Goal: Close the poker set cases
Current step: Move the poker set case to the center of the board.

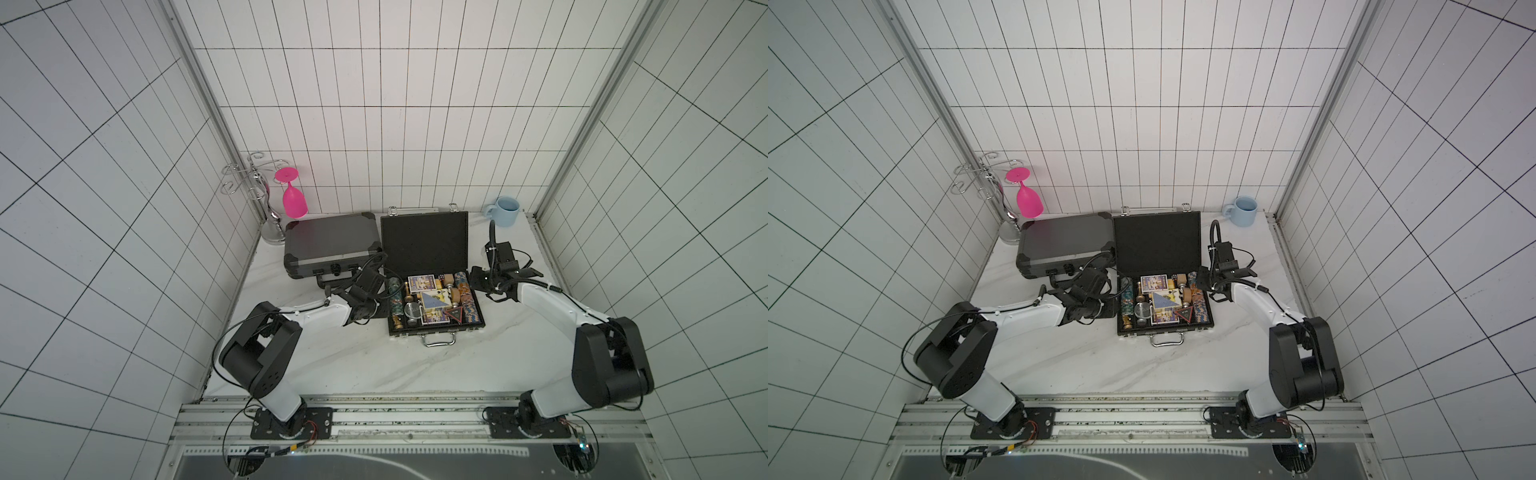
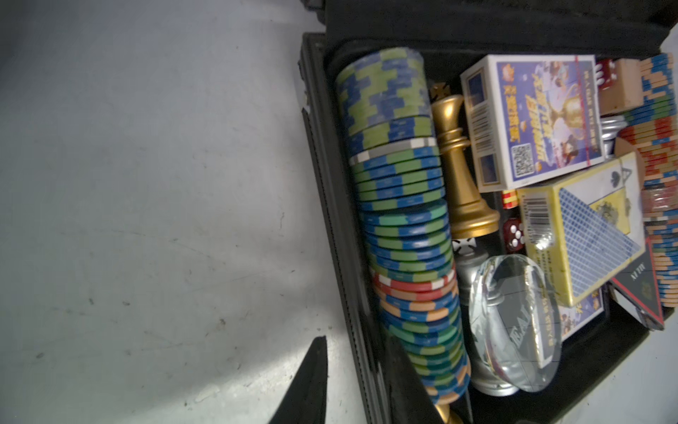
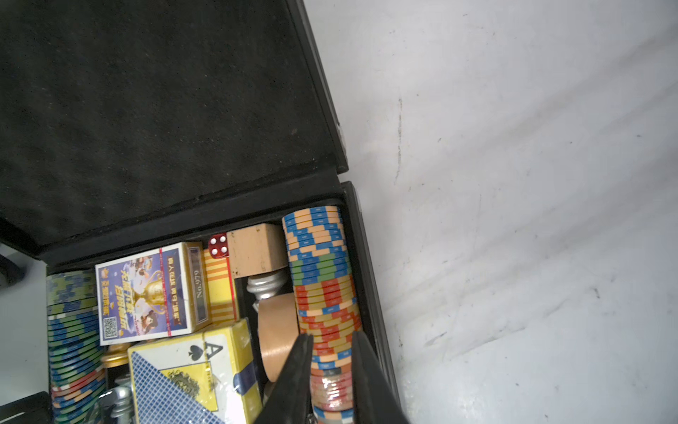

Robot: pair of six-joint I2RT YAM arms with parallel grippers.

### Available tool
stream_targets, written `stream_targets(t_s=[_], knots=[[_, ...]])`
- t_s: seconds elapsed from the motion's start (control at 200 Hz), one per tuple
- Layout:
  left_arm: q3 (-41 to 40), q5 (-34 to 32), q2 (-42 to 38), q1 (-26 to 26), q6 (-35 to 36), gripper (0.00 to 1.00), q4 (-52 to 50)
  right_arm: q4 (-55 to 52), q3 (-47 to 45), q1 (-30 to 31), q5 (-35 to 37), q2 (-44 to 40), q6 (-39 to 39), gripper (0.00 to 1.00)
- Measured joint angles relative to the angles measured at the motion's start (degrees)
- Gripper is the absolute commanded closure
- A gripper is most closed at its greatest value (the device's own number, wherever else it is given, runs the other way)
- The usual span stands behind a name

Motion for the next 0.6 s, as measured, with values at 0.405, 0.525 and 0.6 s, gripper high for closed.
stream_targets(t_s=[0.405, 0.525, 0.6], knots=[[-0.2, 0.0, 0.5, 0.0, 0.2, 0.73, 1.4, 2.6, -3.4, -2.8, -0.5, 1.7, -0.5, 0.78], [0.3, 0.0, 0.7, 0.0, 1.0, 0.74, 1.0, 3.3, -3.5, -2.8, -1.2, 1.9, -0.5, 0.78], [0.8, 0.2, 1.5, 0.0, 1.4, 0.74, 1.0, 4.1, -4.1, -2.8, -1.5, 2.2, -0.5, 0.80]])
